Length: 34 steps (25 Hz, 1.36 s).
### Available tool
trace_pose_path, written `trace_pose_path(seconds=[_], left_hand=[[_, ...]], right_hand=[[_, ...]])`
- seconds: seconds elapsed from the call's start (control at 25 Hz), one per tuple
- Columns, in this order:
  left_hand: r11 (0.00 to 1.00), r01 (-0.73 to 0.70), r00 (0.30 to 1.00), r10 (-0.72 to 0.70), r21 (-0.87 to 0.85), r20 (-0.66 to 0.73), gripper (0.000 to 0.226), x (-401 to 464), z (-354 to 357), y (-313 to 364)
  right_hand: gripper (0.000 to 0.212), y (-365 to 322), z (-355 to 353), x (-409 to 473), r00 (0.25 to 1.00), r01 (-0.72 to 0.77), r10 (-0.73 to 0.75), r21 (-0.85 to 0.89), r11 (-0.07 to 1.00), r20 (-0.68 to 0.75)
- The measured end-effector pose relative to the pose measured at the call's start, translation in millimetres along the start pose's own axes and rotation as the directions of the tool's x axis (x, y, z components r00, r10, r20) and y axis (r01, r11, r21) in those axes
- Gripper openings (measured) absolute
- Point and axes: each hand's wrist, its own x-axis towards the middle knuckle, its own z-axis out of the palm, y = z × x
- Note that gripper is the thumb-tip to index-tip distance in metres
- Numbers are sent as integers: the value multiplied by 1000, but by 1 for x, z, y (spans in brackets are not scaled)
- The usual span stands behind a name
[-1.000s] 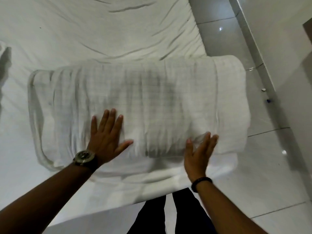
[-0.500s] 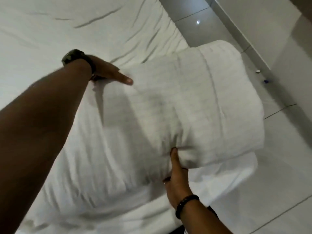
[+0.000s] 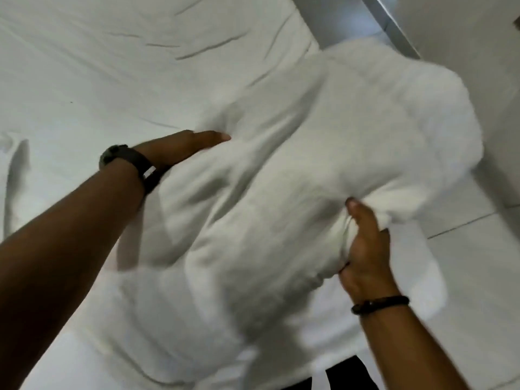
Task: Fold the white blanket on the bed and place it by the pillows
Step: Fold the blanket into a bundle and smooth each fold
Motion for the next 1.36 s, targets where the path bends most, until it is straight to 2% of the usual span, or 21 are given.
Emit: trace_pose_path(seconds=[0.12, 0.2, 0.28, 0.32, 0.36, 0.4, 0.44, 0.56, 0.64, 0.76, 0.84, 0.92, 1.0, 1.04, 1.08, 1.12, 1.2, 1.24, 1.28, 1.32, 1.36], left_hand=[[905, -152, 987, 114, -398, -116, 38, -65, -18, -32], [838, -230, 968, 146, -494, -204, 40, -85, -15, -69], [850, -183, 967, 64, -494, -248, 53, -85, -1, -112], [873, -91, 963, -44, -479, -265, 67, -80, 9, -131], [880, 8, 947, -159, -475, -278, 85, -76, 22, -150], [865, 61, 925, -236, -499, -297, 101, -69, 32, -174], [850, 72, 897, -283, -522, -338, 113, -66, 44, -189], [872, 70, 805, -336, -484, -490, 114, -86, 103, -196], [913, 56, 783, -291, -404, -550, 109, -117, 152, -191], [943, 64, 685, -280, -327, -672, 111, -139, 185, -183], [941, 66, 638, -295, -331, -711, 110, -134, 189, -196], [945, 153, 634, -318, -289, -705, 112, -135, 196, -218], [937, 265, 634, -347, -227, -692, 115, -143, 208, -234], [932, 324, 604, -336, -162, -722, 111, -147, 214, -232], [942, 330, 568, -248, -58, -785, 104, -148, 218, -223], [952, 291, 546, -80, 99, -834, 95, -145, 219, -209], [901, 154, 577, 251, 405, -777, 79, -132, 229, -177], [836, 94, 612, 379, 540, -694, 73, -125, 244, -176], [776, 72, 665, 431, 626, -610, 70, -123, 260, -185], [739, 65, 728, 425, 671, -539, 70, -128, 278, -207], [722, 75, 778, 389, 688, -493, 71, -139, 293, -234]], right_hand=[[24, -87, 49, 27, 963, 137, -79, -215, 967, 256], [28, -111, 89, 61, 904, 135, 50, -394, 909, 425], [37, -88, 103, 93, 826, 129, 231, -573, 810, 513], [48, -60, 97, 107, 828, 155, 287, -689, 707, 481], [66, -30, 82, 112, 849, 173, 338, -817, 550, 407], [86, -5, 61, 108, 876, 170, 355, -897, 409, 328], [100, 14, 32, 101, 895, 159, 349, -929, 335, 279], [95, 29, -41, 81, 890, 106, 394, -944, 312, 231], [87, 17, -64, 73, 879, 102, 438, -971, 217, 190], [58, 10, -67, 47, 938, 123, 296, -972, 201, 179], [64, 20, -80, 31, 964, 153, 190, -971, 185, 187], [70, 33, -108, 20, 974, 129, 174, -985, 111, 147], [61, 32, -125, 17, 985, 127, 113, -991, 54, 132], [55, 29, -123, 17, 982, 182, 42, -983, 40, 183], [52, 25, -112, 13, 960, 279, -47, -959, 52, 276], [53, 24, -97, 10, 901, 426, -128, -901, 80, 414], [58, 32, -62, -12, 698, 713, -162, -697, 75, 697], [61, 43, -57, -27, 560, 825, -85, -564, -37, 824], [63, 58, -67, -36, 444, 884, 46, -429, -185, 895], [65, 69, -90, -40, 395, 896, 184, -333, -293, 900], [68, 73, -121, -34, 400, 884, 260, -296, -361, 879]])
